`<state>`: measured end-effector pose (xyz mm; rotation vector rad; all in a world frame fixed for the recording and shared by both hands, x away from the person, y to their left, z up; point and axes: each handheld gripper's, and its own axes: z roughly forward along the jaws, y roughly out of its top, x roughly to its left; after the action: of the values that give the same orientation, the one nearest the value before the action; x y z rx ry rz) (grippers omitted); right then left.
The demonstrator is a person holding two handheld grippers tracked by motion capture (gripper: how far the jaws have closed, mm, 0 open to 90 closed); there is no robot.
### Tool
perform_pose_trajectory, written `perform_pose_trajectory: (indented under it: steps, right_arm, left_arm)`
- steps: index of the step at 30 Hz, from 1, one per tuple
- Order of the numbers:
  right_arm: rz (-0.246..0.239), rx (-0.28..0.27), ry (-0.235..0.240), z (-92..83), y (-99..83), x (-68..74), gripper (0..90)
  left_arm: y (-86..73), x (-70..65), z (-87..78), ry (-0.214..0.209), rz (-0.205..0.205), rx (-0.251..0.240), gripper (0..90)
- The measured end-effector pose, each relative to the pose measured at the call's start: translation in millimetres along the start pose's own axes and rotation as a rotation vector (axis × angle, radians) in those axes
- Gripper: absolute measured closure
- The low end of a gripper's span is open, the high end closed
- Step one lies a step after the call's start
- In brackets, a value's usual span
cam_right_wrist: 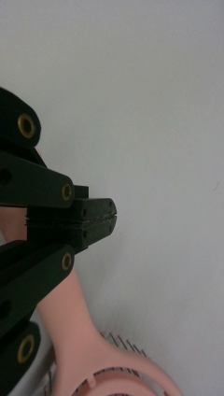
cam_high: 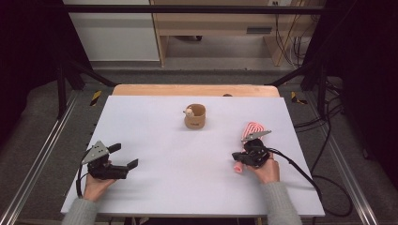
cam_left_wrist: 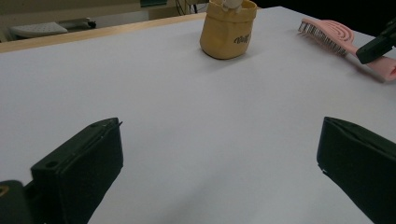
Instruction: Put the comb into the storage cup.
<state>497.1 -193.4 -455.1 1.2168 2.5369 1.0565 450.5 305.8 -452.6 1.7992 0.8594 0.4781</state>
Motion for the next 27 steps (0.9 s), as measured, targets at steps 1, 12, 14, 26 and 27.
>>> perform_pose_trajectory:
  steps: [1,12,14,26,27]
  right_arm:
    - [-0.006,-0.001,-0.002,-0.4,-0.6,-0.7,90.0]
    - [0.016,0.004,-0.017,-8.0,-9.2,-4.7,90.0]
    - [0.018,0.010,-0.025,-9.6,-11.5,-6.8,90.0]
    - [0.039,0.004,-0.050,-18.1,-17.8,-14.9,89.9]
    - [0.043,0.006,-0.050,-19.0,-18.3,-15.4,89.9]
  left_arm:
    - [0.0,0.0,0.0,0.000,0.000,0.000,0.0]
    - [-0.1,-0.2,0.2,0.001,0.001,0.004,0.0]
    - [-0.2,-0.4,0.6,0.001,0.002,0.007,0.0]
    - [-0.1,-0.7,0.7,0.001,0.005,0.010,0.0]
    - [-0.1,-0.7,0.7,0.001,0.005,0.010,0.0]
